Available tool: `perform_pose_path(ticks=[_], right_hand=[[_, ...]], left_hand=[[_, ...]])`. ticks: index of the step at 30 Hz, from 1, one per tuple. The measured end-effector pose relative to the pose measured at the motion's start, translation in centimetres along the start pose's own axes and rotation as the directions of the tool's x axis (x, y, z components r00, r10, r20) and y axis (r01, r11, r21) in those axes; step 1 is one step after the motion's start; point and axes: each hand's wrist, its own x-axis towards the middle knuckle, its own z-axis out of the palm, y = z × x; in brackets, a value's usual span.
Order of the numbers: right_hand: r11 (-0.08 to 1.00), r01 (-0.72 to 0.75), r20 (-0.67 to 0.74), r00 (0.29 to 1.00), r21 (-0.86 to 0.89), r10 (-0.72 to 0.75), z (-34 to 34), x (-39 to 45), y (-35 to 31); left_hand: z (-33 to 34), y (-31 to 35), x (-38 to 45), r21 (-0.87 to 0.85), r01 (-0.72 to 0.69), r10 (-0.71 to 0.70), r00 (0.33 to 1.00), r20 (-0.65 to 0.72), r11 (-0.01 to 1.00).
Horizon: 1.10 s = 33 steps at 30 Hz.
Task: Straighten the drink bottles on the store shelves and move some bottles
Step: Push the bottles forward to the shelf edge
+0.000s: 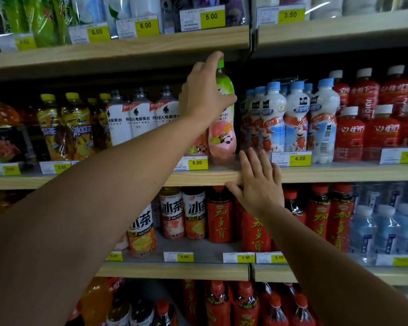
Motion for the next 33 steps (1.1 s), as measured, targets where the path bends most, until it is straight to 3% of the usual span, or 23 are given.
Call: perform_pose_path(ticks=[33], right_hand=[[1.000,0.003,0.020,1.000,0.012,-0.003,0.0,0.0,0.1]], left_hand=[[2.0,-0.1,1.6,0.003,0.053,-0.053,0.998,0.044,0.999]])
